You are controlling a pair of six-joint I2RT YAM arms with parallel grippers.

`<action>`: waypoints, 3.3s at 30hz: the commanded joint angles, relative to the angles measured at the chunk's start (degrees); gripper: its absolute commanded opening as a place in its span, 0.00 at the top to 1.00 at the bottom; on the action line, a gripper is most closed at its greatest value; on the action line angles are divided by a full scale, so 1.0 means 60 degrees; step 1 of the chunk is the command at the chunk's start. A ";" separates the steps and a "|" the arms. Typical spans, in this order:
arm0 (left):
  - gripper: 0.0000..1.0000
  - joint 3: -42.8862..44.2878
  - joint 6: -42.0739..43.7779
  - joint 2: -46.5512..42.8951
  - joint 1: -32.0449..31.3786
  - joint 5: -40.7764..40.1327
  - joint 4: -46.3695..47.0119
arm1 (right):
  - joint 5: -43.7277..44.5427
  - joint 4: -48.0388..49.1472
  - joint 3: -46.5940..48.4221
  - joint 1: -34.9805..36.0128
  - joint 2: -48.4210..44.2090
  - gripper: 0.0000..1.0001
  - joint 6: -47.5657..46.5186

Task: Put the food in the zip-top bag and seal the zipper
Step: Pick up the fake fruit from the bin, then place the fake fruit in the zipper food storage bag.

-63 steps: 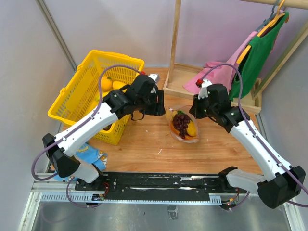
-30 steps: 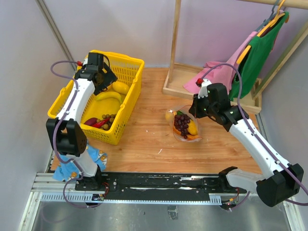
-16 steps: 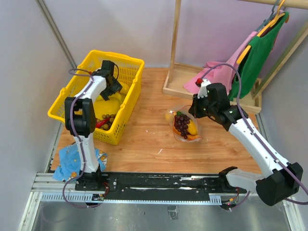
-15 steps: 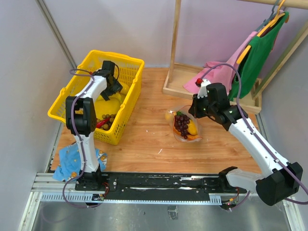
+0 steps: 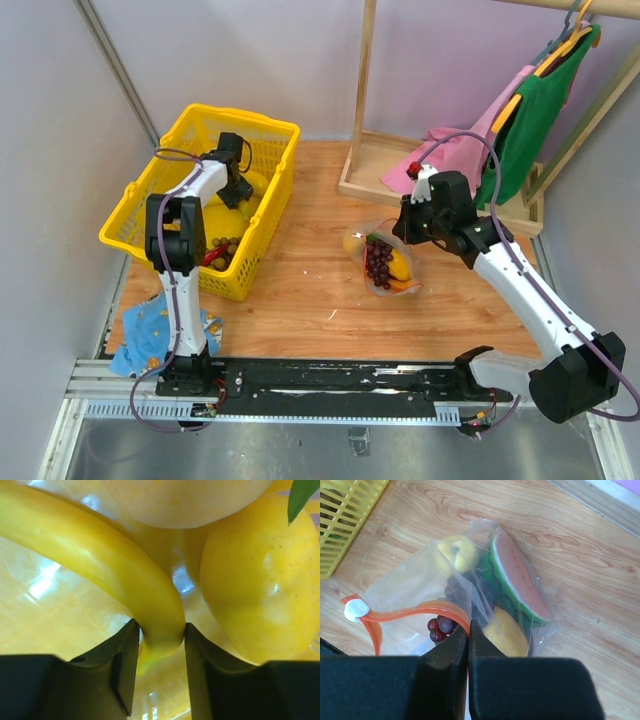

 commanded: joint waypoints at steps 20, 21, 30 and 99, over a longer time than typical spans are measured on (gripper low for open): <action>0.99 -0.1272 0.1628 -0.3387 0.0001 0.1562 -0.0266 | -0.0646 0.0510 -0.0228 -0.0117 -0.0310 0.99 0.0441; 0.99 -0.1273 0.1686 -0.3595 -0.0010 0.1631 -0.0341 | -0.0672 0.0519 -0.0252 -0.0117 -0.0338 0.99 0.0481; 0.99 -0.1065 0.2512 -0.5363 -0.0491 0.2524 -0.1100 | -0.0884 0.0606 -0.0359 -0.0117 -0.0489 0.99 0.0813; 0.99 -0.0065 0.2593 -0.3638 -0.7984 0.2059 -0.1136 | -0.1744 0.2217 -0.0947 -0.0088 -0.0663 0.99 0.3066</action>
